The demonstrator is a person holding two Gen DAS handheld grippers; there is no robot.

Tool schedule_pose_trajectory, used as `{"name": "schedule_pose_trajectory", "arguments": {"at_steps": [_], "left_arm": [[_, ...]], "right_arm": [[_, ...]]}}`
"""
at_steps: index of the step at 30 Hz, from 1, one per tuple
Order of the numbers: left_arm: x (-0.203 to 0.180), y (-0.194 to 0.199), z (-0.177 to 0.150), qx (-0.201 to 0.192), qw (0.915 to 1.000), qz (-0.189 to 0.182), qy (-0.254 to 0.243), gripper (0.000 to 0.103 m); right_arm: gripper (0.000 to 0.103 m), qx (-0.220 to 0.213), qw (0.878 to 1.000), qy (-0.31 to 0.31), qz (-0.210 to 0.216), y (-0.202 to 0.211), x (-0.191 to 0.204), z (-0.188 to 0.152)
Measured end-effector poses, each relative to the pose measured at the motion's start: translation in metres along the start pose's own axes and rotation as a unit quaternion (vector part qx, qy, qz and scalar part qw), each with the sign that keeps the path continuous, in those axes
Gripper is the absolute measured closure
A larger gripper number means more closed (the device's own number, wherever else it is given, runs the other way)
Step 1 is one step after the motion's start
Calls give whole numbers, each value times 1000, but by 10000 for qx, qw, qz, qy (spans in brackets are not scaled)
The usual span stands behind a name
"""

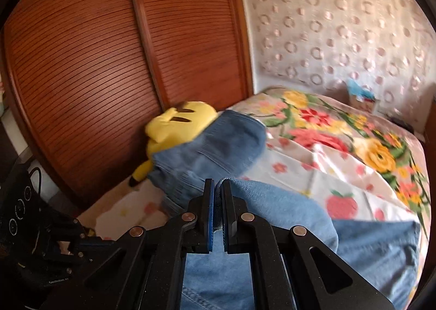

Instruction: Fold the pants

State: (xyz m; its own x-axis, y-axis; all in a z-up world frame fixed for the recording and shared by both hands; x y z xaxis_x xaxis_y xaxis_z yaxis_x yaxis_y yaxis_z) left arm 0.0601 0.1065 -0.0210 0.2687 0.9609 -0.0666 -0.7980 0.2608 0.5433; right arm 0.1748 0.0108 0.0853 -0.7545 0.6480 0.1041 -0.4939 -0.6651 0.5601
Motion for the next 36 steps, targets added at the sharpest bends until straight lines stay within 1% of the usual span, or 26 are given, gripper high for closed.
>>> {"name": "schedule_pose_trajectory", "arguments": {"at_steps": [3, 4, 6, 8, 11, 13, 15, 16, 18, 19, 22, 23, 24, 25, 26, 27, 29, 32, 34, 35, 36], "left_arm": [[19, 4, -14, 82, 9997, 187, 149, 100], [25, 3, -18, 129, 9994, 241, 201, 100], [33, -5, -29, 268, 9987, 291, 311, 100], [35, -12, -37, 356, 9983, 325, 339, 100], [32, -18, -42, 420, 9979, 363, 322, 100], [33, -17, -39, 424, 9977, 404, 347, 100], [35, -15, -37, 438, 9973, 427, 408, 100], [43, -15, -35, 429, 9972, 430, 436, 100], [43, -15, -33, 407, 9968, 541, 419, 99], [43, -16, -32, 419, 9968, 544, 403, 98], [39, -22, -32, 436, 9973, 459, 370, 75], [38, -25, -31, 452, 9974, 442, 351, 71], [36, -27, -31, 477, 9973, 452, 339, 57], [35, -30, -31, 491, 9971, 467, 334, 40], [33, -34, -31, 505, 9972, 441, 331, 32], [32, -37, -31, 522, 9973, 388, 354, 22], [28, -42, -31, 556, 9970, 392, 366, 22], [22, -47, -31, 539, 9967, 515, 331, 22], [18, -51, -31, 560, 9969, 466, 296, 23], [16, -52, -31, 576, 9969, 465, 264, 24], [14, -54, -32, 594, 9969, 460, 233, 28]], "right_arm": [[99, 88, 9998, 160, 106, -21, 6, 2], [99, 138, 9997, 187, 110, -29, -1, -2], [98, 300, 9994, 181, 36, -58, -3, -4], [99, 434, 9990, 112, -36, -79, -4, -8], [98, 539, 9984, 110, -117, -98, -5, -13], [94, 623, 9980, 28, -130, -102, -5, -13], [78, 615, 9979, 11, -188, -100, -4, -12], [74, 561, 9983, 8, -165, -93, -5, -10], [63, 425, 9990, -24, -167, -76, -2, -9], [63, 356, 9990, -44, -271, -69, -5, -10], [63, 167, 9989, -68, -436, -46, -5, -24], [62, 124, 9988, -98, -474, -40, -8, -28], [61, 101, 9985, -123, -521, -35, -11, -34], [60, 86, 9982, -143, -568, -30, -13, -41], [60, 73, 9980, -168, -604, -24, -16, -48], [59, 62, 9977, -200, -643, -20, -19, -56], [58, 59, 9970, -248, -736, -9, -24, -70], [58, 70, 9955, -336, -881, 6, -34, -95], [58, 108, 9946, -389, -956, 16, -39, -111], [58, 132, 9942, -398, -990, 22, -40, -118], [58, 164, 9935, -417, -1046, 26, -42, -127]]}}
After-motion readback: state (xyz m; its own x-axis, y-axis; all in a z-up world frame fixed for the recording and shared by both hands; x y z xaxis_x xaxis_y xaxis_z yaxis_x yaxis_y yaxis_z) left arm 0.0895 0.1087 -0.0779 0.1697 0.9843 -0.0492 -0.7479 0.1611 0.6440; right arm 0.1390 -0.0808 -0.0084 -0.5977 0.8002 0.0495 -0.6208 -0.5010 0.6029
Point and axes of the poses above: each gripper's, at about its wrist camera, not at the fingertips, and y roughly against the way its jaws point, x to its left, z to its top, the point moved 2 cm from there along -y, roughly the way its jaws point, and after that the axes turned 3 degrees about -y, right-handed, at the moved point
